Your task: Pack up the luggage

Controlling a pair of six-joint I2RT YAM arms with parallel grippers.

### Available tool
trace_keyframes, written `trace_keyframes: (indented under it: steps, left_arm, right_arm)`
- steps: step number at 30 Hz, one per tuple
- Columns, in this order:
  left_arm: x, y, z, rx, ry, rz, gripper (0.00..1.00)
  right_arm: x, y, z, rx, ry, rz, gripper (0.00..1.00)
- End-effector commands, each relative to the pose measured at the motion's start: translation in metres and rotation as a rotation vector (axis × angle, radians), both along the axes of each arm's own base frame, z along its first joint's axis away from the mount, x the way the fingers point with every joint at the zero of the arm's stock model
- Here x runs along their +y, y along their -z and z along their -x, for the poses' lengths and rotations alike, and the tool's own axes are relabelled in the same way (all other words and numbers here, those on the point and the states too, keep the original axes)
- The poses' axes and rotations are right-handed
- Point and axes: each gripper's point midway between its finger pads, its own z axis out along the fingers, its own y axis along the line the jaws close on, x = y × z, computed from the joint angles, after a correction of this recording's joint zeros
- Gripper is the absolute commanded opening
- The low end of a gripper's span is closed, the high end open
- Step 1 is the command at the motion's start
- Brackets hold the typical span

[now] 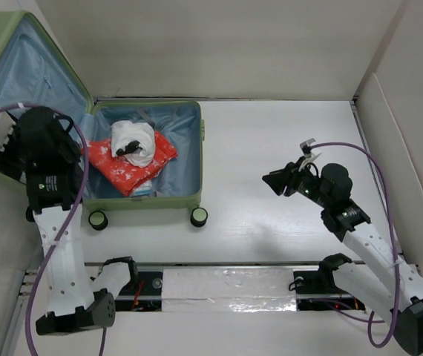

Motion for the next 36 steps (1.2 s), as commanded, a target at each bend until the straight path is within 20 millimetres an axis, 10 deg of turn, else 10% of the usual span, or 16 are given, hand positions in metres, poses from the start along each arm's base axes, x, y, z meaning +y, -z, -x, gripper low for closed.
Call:
trace_keyframes:
  steps: [1,9,15,22,27,32,36]
  left_arm:
    - [-0.005,-0.061,-0.007,-0.131,0.073,-0.004,0.54]
    - [0.002,-0.023,0.017,0.039,-0.041,0.016,0.58]
    - [-0.002,-0.092,0.014,-0.103,0.017,-0.008,0.58]
    - [0.010,-0.116,0.032,0.072,-0.132,-0.132,0.57]
    - [-0.014,-0.141,-0.031,0.145,0.045,-0.160,0.57]
    - [-0.052,-0.112,-0.103,0.365,0.363,-0.238,0.64]
    - [-0.067,-0.109,-0.119,0.325,0.496,-0.244,0.67]
  right_arm:
    - [0.000,-0.030,-0.001,-0.087,0.012,-0.003,0.46]
    - [0.003,-0.032,0.003,-0.092,-0.014,-0.009,0.46]
    - [0.001,-0.035,0.004,-0.105,0.002,-0.007,0.46]
    - [-0.001,-0.037,0.005,-0.109,0.007,0.000,0.46]
    - [0.003,-0.035,0.004,-0.106,-0.010,-0.009,0.47]
    - [0.010,-0.032,0.006,-0.095,-0.047,-0.010,0.47]
    - [0.012,-0.027,0.004,-0.085,-0.051,-0.006,0.47]
